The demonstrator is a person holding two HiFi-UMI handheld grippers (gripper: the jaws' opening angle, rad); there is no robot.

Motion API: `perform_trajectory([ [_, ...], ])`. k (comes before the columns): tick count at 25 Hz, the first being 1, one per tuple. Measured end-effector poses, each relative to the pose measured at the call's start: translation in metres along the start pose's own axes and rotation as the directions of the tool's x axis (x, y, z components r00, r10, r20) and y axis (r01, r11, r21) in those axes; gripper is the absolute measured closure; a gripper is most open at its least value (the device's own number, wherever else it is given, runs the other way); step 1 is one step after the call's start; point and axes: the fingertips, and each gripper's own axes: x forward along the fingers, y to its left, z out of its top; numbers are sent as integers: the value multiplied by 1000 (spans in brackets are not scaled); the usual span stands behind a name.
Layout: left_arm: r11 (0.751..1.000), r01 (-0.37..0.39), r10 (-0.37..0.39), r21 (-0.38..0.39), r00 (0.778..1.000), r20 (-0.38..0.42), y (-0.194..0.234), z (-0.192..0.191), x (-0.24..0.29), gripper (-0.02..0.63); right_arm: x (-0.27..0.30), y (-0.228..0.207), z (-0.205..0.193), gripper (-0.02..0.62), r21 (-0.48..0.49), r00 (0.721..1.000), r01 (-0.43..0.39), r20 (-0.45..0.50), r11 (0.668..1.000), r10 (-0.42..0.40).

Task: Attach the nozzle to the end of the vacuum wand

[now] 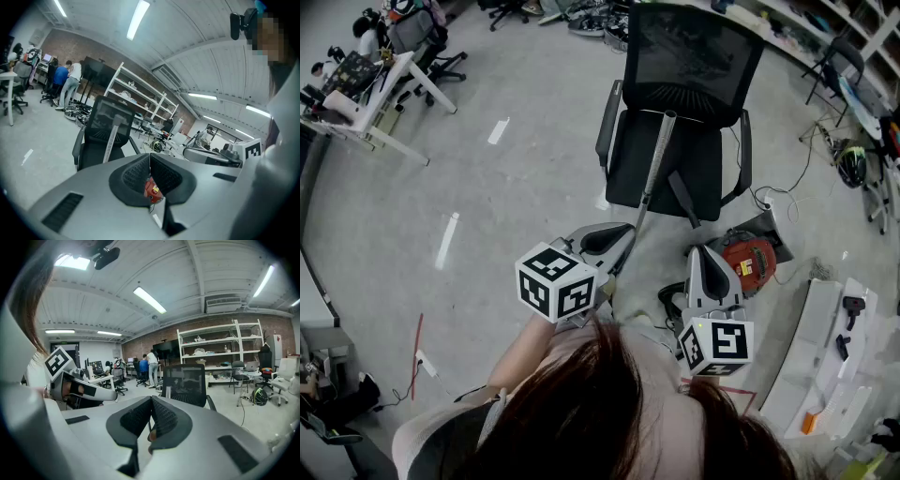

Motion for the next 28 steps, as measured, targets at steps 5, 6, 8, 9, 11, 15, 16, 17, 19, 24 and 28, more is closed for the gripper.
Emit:
perform_trajectory([
  [5, 999, 31, -30, 14, 999, -29, 23, 12, -3, 591, 18, 13, 8, 571, 7, 999, 40, 6, 999, -40],
  [6, 999, 39, -38, 15, 999, -32, 27, 15, -4, 591, 19, 15, 11, 571, 13, 999, 44, 14, 999, -44],
  [8, 998, 53, -52, 23, 998, -41, 34, 20, -3, 591, 21, 18, 15, 569, 25, 998, 59, 23, 998, -59],
  [9, 998, 59, -57, 32, 997, -49, 37, 21, -2, 591, 21, 18, 14, 569, 26, 997, 72, 23, 997, -73],
  [11, 996, 66, -62, 54, 996, -68, 45, 22, 2, 591, 20, 17, 11, 569, 21, 995, 101, 15, 995, -101],
  [15, 996, 63, -56, 69, 994, -93, 57, 21, 22, 589, 21, 7, -6, 569, 37, 993, 114, -16, 993, -113],
  [16, 996, 58, -51, 73, 994, -93, 58, 21, 28, 591, 21, 2, -10, 569, 45, 994, 111, -20, 993, -111],
  [17, 996, 50, -43, 78, 995, -92, 59, 21, 35, 591, 22, -4, -13, 569, 52, 994, 106, -24, 993, -104],
  [19, 996, 24, -17, 88, 997, -81, 61, 24, 48, 590, 25, -16, -15, 569, 63, 996, 88, -26, 994, -86],
  [24, 997, -42, 41, 65, 999, 14, 68, 42, 83, 591, 35, -52, -11, 569, 106, 1000, 8, -8, 994, -7],
  [28, 993, -99, 94, 65, 993, 69, 77, 50, 110, 589, 44, -81, -10, 569, 120, 999, -35, -20, 992, 37],
])
